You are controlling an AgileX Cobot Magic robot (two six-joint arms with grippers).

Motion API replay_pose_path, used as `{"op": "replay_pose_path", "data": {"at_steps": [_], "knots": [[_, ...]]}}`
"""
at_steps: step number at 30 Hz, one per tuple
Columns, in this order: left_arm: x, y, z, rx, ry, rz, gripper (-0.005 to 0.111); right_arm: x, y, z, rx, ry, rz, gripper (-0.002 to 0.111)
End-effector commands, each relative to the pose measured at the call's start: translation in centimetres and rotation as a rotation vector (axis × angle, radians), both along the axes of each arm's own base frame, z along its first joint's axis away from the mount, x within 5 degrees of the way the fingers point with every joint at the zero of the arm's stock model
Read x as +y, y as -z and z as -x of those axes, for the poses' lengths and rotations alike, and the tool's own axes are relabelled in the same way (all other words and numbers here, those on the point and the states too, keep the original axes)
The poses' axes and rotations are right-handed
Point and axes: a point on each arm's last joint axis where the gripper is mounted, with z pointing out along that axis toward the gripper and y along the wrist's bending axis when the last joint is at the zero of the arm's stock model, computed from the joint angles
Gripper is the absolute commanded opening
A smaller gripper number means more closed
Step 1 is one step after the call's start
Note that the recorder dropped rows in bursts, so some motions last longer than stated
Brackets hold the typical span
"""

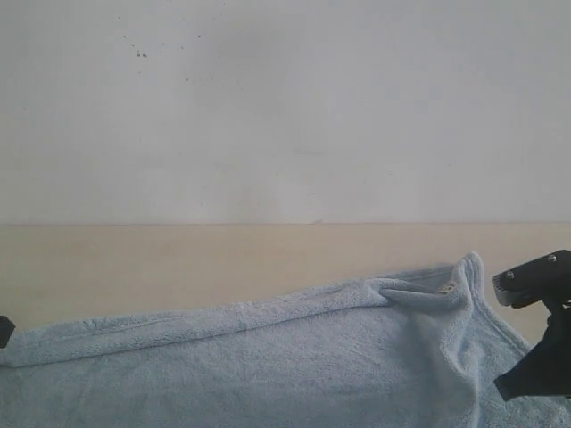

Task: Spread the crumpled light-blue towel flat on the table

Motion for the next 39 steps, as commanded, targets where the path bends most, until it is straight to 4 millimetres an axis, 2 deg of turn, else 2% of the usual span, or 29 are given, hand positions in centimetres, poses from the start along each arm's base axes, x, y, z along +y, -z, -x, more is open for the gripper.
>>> {"op": "replay_pose_path", "data": {"at_steps": [1,9,14,17,21,23,26,31,39], "knots": [[-0.1,-0.2,0.0,-0.024,0.001,0.011,0.035,-0.1,1.2,-0.1,0.030,0.011,-0.011,0.000],[-0.1,-0.2,-0.1,-0.032,0.002,0.010,0.035,-0.1,3.2,-0.2,0.096,0.009,-0.001,0.000],[-0.1,-0.2,-0.1,-0.039,0.002,0.011,0.035,-0.6,3.7,0.6,0.189,0.085,0.031,0.000],[-0.1,-0.3,-0.2,-0.045,0.003,0.011,0.035,-1.3,3.9,2.1,0.324,0.179,0.089,0.000],[-0.2,-0.3,-0.3,-0.063,-0.002,0.023,0.035,-2.2,5.0,5.4,0.505,0.223,0.174,0.000],[-0.3,-0.3,-0.3,-0.065,-0.011,0.039,0.035,-2.2,5.3,6.7,0.543,0.254,0.157,0.000],[-0.3,-0.3,-0.3,-0.057,-0.017,0.049,0.035,-1.9,5.0,8.1,0.604,0.260,0.101,0.000],[-0.4,-0.3,-0.4,-0.069,-0.020,0.056,0.035,-2.0,3.0,8.5,0.556,0.250,0.099,0.000],[-0.4,-0.4,-0.6,-0.085,0.000,0.049,0.035,-1.6,-1.6,7.9,0.232,0.204,-0.015,0.000]]}}
